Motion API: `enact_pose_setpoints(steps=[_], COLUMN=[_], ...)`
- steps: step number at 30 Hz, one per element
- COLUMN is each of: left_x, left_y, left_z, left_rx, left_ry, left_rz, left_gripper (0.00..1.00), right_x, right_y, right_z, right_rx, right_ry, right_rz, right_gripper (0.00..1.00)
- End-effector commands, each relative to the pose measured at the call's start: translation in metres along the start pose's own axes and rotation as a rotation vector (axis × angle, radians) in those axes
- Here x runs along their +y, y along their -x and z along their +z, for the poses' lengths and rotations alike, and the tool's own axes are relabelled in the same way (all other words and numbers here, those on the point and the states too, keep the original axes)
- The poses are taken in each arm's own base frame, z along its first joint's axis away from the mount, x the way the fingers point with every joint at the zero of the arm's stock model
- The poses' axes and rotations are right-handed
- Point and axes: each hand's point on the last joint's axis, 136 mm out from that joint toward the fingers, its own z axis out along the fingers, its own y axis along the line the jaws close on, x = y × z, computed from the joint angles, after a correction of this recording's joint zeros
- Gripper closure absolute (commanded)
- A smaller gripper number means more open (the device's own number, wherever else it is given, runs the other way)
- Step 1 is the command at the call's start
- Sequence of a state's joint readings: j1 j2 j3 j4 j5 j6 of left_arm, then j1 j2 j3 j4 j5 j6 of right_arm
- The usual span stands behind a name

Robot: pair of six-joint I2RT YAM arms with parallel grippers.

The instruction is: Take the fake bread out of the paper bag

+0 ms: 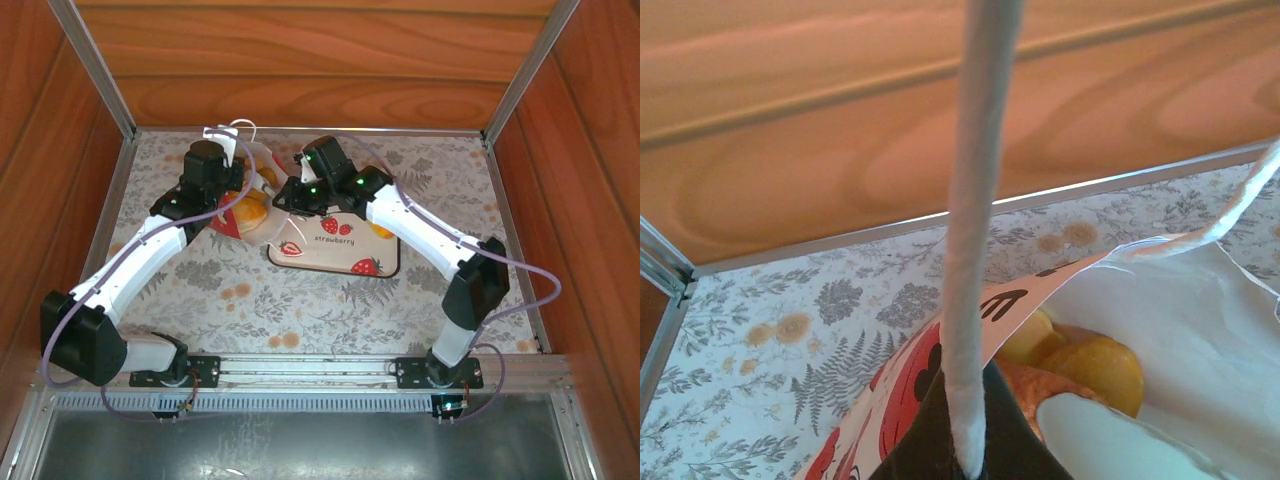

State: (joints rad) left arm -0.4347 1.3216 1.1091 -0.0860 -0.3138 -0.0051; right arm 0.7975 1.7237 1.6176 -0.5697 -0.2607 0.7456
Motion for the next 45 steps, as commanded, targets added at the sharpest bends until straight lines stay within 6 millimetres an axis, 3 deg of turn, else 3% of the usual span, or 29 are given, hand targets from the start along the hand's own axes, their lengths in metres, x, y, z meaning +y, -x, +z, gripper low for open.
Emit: enact_pose_setpoints(steps=[1,22,32,39,45], left_x=[0.004,0.017,0.023,0.023,0.023], left_y=[0.021,0.027,0.026,0.028,0.029], left_z=[-0.001,-0.003,-0.003,-0.008,-0.011], left_rx=[-0.055,-0.059,-0.044,-0.054,-0.061], left_ry=[0.030,0.104,0.133,0.120,0.112], left_rz=[-0.048,-0.068,-0.088,-0.086,-0.084], left_gripper=[1.00,1.00,1.00,1.00,1.00], right_x=[0.017,0.024,0.033,0.008,-0.032], right_y=[0.007,-0.016,-0.019,-0.017,-0.016], right_z=[-0.035,-0.122,-0.187,-0.219,-0.224], right_rx=[-0.076,-0.185,-0.323,-0.422,-0.443], right_ry=[0.038,0.034,0.066,-0.035,-0.144], right_rz=[-0.068,-0.177,-0.220,-0.199,-0.113], right_gripper=[0.89,0.91,0.89,0.87,0.87])
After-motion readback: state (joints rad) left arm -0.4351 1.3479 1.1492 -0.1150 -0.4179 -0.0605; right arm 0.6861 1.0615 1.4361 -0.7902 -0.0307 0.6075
